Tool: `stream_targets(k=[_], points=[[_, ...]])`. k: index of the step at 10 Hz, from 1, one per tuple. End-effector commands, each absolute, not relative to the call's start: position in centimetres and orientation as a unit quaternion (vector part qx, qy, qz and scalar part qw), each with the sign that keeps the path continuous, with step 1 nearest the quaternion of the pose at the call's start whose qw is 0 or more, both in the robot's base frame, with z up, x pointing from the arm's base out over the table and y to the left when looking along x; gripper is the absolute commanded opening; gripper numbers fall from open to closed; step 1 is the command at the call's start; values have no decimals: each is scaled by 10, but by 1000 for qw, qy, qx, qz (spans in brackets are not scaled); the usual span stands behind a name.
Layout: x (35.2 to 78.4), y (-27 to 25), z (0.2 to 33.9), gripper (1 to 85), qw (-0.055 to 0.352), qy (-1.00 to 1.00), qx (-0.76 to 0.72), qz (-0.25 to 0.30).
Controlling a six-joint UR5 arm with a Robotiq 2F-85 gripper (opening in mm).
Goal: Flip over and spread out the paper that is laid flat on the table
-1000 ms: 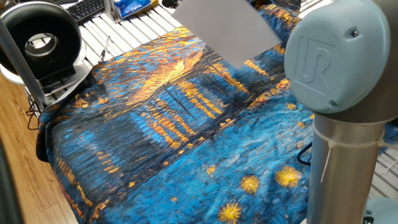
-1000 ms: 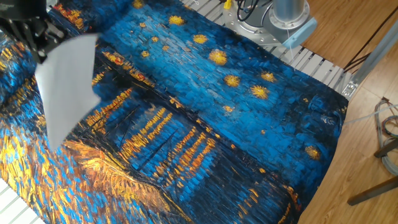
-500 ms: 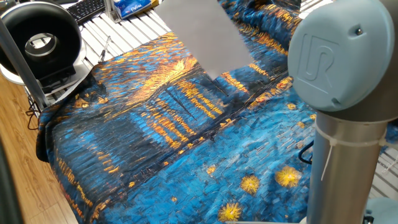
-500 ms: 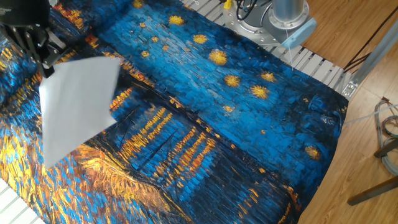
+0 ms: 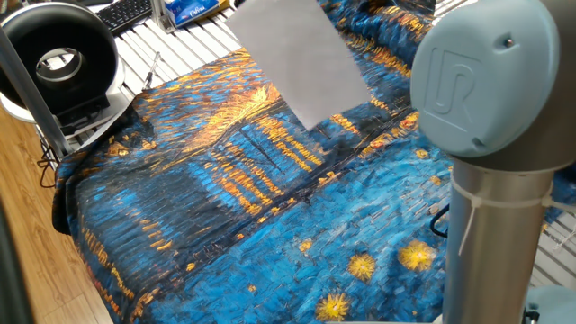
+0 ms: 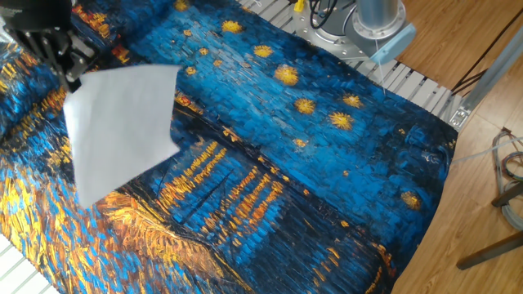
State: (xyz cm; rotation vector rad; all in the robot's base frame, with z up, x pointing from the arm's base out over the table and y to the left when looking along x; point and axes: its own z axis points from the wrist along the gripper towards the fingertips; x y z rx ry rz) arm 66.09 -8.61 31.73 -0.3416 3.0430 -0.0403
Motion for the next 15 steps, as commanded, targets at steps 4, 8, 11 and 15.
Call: stream_targets(k=[4,8,11,15], points=[[630,-117,340,10,-8,990,-134,-50],[631,-139,343,10,-15,986,-155,-67],[648,-163,326,10,-8,980,-181,-79],[661,-189,297,10,5,974,-209,-87]])
